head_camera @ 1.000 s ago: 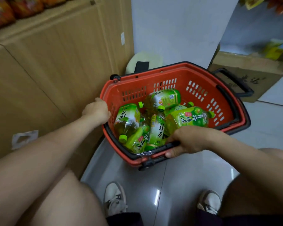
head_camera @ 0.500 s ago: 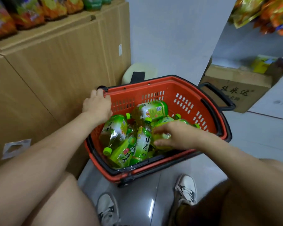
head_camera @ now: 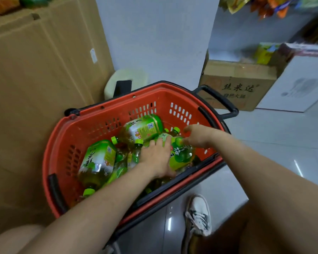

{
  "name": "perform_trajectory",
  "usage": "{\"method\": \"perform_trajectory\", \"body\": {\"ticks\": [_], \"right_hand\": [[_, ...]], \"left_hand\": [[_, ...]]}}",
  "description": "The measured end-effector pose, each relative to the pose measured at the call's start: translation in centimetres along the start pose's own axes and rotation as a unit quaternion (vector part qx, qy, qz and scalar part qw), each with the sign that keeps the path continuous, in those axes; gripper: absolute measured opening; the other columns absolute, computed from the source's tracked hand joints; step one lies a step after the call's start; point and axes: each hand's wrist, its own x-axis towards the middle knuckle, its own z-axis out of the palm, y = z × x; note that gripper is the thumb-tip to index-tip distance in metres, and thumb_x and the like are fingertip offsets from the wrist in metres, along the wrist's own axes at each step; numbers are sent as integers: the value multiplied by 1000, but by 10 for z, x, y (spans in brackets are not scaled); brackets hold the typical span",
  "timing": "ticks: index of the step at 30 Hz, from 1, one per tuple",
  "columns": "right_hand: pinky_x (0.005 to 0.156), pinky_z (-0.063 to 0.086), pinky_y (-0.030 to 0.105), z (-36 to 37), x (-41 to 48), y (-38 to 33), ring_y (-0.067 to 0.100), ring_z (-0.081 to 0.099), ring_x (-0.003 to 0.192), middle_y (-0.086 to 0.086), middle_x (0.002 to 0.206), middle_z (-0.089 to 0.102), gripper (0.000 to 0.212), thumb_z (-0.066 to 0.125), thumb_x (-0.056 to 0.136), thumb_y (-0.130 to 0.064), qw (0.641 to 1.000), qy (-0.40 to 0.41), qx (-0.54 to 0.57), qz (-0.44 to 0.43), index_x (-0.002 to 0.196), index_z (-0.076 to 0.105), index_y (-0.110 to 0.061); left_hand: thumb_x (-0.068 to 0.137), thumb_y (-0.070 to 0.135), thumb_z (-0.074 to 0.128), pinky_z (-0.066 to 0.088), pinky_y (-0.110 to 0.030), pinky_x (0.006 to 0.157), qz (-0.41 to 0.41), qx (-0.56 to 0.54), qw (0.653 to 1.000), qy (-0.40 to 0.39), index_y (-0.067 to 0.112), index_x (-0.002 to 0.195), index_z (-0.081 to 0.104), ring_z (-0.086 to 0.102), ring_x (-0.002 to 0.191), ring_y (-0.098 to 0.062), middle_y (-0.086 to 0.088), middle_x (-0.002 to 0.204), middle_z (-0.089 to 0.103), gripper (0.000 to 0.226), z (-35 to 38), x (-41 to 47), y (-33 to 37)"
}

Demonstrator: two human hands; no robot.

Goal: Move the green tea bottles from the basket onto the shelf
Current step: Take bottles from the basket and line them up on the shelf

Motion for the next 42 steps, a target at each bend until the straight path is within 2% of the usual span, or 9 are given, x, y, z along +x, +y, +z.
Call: {"method": "perform_trajectory", "body": {"ticks": [8, 11, 14, 18, 21, 24, 29, 32, 42], "right_hand": [[103, 40, 46, -2, 6, 2, 37, 42, 130, 19, 146, 38, 88, 56, 85, -57, 975, 62, 200, 81, 144, 22, -2], [93, 47, 56, 4, 4, -10, 36, 58, 114, 15, 130, 58, 92, 63, 67, -72, 903, -10, 428, 44, 134, 45, -12], [78, 57, 46, -3, 0, -33, 27, 72, 88, 10, 105, 72, 63, 75, 69, -52, 810, 27, 583, -57, 117, 59, -15], [91, 50, 37, -15, -4, -53, 20, 63, 104, -1, 119, 64, 84, 82, 56, -55, 897, 247, 354, -94, 124, 51, -17], [86, 46, 34, -16, -11, -59, 24, 58, 114, 1, 129, 59, 95, 78, 58, -61, 944, 287, 114, -116, 136, 42, -21], [92, 47, 39, -18, -2, -55, 27, 56, 117, 5, 132, 57, 104, 77, 55, -65, 960, 246, 95, -93, 139, 39, -18], [89, 46, 37, -16, 3, -60, 26, 56, 116, 4, 131, 58, 103, 76, 55, -67, 966, 227, 60, -112, 138, 39, -18], [87, 47, 38, -22, 3, -66, 26, 58, 114, 4, 128, 60, 98, 75, 55, -68, 960, 242, 57, -129, 134, 44, -19], [84, 46, 31, -33, -82, -143, 15, 61, 95, -7, 103, 64, 72, 84, 51, -51, 863, 239, 271, -354, 113, 54, -31]], "left_hand": [[54, 59, 79, 40, -39, 102, -72, -228, 964, 113, 21, 146, 19, 40, 127, -23, -2, 141, 41, 116, -4, -9, -14], [54, 55, 81, 35, -35, 103, -102, -344, 908, 215, 23, 143, 25, 41, 125, -21, -2, 139, 43, 110, -23, -16, -23], [52, 57, 81, 38, -34, 102, -86, -465, 853, 223, 29, 138, 31, 46, 121, -17, 3, 133, 48, 103, -44, -22, -35], [83, 49, 62, 42, -34, 99, -95, -573, 798, 161, 29, 125, 53, 52, 119, -16, 6, 126, 57, 47, -51, -20, -74], [85, 53, 58, 48, -35, 90, -196, -355, 912, 63, 17, 139, 36, 59, 110, -26, -5, 132, 55, 69, -9, -17, -95], [73, 62, 66, 48, -42, 92, -238, -240, 939, -64, 18, 145, 17, 51, 119, -32, -15, 135, 48, 97, 39, -19, -83], [67, 49, 78, 49, -31, 82, -260, -268, 927, 28, 14, 138, 34, 57, 110, -25, -3, 117, 60, 91, 33, -19, -81], [63, 40, 84, 46, -37, 96, -195, -361, 906, 107, 17, 138, 34, 55, 116, -24, -1, 125, 57, 93, 5, -38, -85], [51, 38, 88, 42, -30, 103, -170, -416, 766, 458, 41, 136, 38, 55, 115, -5, 14, 123, 59, 98, -140, -231, -113]]}}
